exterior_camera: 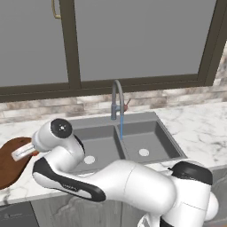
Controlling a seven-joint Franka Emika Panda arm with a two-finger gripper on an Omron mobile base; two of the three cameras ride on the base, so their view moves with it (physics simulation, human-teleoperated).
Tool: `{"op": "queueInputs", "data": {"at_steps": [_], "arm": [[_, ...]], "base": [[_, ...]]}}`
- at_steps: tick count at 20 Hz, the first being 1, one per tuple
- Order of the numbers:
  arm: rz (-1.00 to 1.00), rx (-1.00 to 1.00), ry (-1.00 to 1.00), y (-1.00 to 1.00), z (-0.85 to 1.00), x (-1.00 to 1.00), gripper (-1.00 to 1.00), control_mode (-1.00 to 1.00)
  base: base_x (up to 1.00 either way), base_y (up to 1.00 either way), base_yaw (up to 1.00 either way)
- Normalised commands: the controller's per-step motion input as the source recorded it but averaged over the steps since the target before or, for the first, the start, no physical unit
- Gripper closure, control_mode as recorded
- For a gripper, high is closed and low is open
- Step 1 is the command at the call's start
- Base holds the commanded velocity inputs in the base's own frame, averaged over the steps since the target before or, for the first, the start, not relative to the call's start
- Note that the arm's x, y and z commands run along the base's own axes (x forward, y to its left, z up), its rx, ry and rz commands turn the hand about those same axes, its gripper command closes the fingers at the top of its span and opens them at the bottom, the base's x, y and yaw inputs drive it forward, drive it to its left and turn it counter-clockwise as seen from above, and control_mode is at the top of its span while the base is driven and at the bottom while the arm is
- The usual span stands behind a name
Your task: Pick the peach from the sink and place it on the cutting board to airdry. Then turn off the sink faucet.
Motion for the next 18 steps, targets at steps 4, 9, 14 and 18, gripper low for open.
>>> {"op": "queueInputs", "data": {"at_steps": [4, 9, 14, 18], "arm": [[-0.04, 0.00, 0.04, 0.13, -0.19, 0.16, 1.00, -1.00], [-0.05, 0.00, 0.05, 0.17, -0.20, 0.17, 1.00, -1.00], [-0.04, 0.00, 0.06, 0.18, -0.20, 0.18, 1.00, -1.00], [-0.03, 0.00, 0.07, 0.18, -0.21, 0.21, 1.00, -1.00]], "base": [[0.00, 0.00, 0.00], [0.00, 0.00, 0.00], [0.00, 0.00, 0.00], [0.00, 0.00, 0.00]]}}
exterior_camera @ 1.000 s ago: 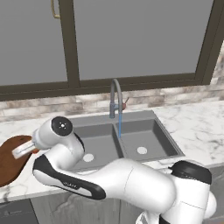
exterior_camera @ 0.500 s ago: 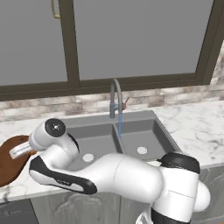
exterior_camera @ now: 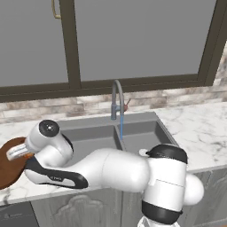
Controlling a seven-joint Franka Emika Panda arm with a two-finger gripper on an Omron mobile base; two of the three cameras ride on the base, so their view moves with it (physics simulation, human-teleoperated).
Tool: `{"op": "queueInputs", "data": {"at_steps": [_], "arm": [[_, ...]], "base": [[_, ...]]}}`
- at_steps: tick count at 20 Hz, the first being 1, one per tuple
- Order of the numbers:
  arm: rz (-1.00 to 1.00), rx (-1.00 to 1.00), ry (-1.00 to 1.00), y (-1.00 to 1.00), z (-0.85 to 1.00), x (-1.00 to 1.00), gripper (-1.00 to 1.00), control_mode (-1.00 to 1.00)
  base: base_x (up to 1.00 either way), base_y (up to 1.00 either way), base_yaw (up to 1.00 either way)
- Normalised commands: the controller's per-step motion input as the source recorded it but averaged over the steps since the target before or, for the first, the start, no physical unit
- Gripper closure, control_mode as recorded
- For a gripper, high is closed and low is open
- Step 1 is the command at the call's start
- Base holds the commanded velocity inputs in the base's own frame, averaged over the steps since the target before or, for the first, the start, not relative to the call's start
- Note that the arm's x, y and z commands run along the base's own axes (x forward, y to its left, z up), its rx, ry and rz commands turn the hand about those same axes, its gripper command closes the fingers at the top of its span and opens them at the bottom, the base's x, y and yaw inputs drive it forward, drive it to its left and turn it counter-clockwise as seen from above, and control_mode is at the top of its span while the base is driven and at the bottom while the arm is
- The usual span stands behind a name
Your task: Pick the peach from the sink and place it on the cutting board to airdry. Then turn off the sink faucet.
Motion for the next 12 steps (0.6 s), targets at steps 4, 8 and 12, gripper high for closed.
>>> {"op": "queueInputs", "data": {"at_steps": [4, 8, 12], "arm": [[-0.03, 0.00, 0.05, 0.12, -0.12, 0.18, 1.00, -1.00], [-0.03, 0.00, 0.02, 0.13, -0.09, 0.15, 1.00, -1.00], [-0.03, 0.00, 0.02, 0.13, -0.10, 0.14, 1.00, -1.00]], "base": [[0.00, 0.00, 0.00], [0.00, 0.00, 0.00], [0.00, 0.00, 0.00]]}}
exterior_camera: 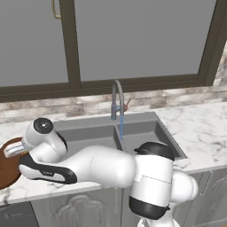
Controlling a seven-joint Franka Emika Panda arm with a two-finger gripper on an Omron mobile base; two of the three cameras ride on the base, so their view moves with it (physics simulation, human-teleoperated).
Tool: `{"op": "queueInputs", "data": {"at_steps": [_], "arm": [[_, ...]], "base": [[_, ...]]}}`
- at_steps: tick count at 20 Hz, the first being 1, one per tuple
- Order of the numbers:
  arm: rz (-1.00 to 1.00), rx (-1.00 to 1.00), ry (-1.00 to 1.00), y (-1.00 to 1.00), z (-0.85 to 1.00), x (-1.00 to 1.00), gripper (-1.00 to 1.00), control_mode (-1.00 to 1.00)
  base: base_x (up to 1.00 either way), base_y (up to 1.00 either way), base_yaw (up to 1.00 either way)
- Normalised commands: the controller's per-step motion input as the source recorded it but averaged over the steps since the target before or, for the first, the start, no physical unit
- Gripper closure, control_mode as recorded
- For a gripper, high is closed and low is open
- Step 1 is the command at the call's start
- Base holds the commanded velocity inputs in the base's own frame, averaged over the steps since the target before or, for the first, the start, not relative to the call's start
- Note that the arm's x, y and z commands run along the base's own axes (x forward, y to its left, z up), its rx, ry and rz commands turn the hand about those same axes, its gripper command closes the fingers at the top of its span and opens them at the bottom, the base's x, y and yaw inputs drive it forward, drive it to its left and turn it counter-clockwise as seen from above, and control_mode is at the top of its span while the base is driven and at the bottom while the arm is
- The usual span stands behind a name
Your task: Pick the peach from the sink and place it on the cutting board to airdry. Then turn off the sink faucet.
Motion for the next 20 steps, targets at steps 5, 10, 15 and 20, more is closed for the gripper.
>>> {"op": "queueInputs", "data": {"at_steps": [5, 10, 15, 20], "arm": [[-0.03, 0.00, 0.03, 0.11, -0.13, 0.14, 1.00, -1.00], [-0.03, 0.00, 0.04, 0.11, -0.15, 0.16, 1.00, -1.00], [-0.03, 0.00, 0.04, 0.13, -0.17, 0.17, 1.00, -1.00], [-0.03, 0.00, 0.04, 0.13, -0.18, 0.16, 1.00, -1.00]], "base": [[0.00, 0.00, 0.00], [0.00, 0.00, 0.00], [0.00, 0.00, 0.00], [0.00, 0.00, 0.00]]}}
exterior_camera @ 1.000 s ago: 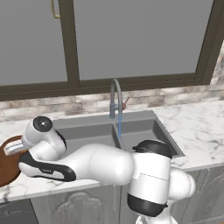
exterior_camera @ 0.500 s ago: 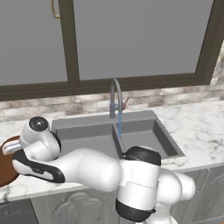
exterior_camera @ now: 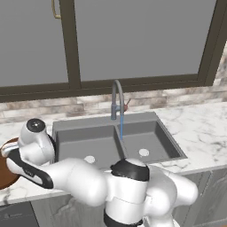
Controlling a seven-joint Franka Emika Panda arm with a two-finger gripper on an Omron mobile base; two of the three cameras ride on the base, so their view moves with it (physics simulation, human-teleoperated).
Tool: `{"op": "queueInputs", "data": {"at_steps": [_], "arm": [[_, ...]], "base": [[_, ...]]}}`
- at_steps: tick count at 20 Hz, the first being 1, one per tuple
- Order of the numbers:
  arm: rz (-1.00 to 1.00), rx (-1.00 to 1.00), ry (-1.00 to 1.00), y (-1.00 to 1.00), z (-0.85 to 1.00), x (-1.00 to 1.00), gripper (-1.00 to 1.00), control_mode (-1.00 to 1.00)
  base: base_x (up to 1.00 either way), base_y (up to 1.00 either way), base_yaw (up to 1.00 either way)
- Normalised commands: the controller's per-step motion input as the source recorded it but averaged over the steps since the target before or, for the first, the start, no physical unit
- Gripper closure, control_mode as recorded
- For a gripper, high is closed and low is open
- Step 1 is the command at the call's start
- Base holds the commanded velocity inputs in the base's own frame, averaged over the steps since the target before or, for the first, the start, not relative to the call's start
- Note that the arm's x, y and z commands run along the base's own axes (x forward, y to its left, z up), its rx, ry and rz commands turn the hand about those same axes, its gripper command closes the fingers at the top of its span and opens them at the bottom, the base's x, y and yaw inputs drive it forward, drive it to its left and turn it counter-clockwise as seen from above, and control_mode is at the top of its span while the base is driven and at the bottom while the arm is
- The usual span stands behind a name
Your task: Pick the peach from the sink and place it on the cutting board to airdry. Then turn off the sink faucet.
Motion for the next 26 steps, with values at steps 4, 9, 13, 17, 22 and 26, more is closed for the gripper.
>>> {"op": "queueInputs", "data": {"at_steps": [4, 9, 13, 17, 22, 26], "arm": [[-0.03, 0.00, 0.05, 0.12, -0.19, 0.16, 1.00, -1.00], [-0.03, 0.00, 0.05, 0.13, -0.19, 0.16, 1.00, -1.00], [-0.03, 0.00, 0.05, 0.16, -0.18, 0.17, 1.00, -1.00], [-0.03, 0.00, 0.05, 0.15, -0.16, 0.14, 1.00, -1.00], [-0.03, 0.00, 0.04, 0.15, -0.15, 0.12, 1.00, -1.00], [-0.03, 0.00, 0.04, 0.18, -0.16, 0.12, 1.00, -1.00]], "base": [[0.00, 0.00, 0.00], [0.00, 0.00, 0.00], [0.00, 0.00, 0.00], [0.00, 0.00, 0.00], [0.00, 0.00, 0.00], [0.00, 0.00, 0.00]]}}
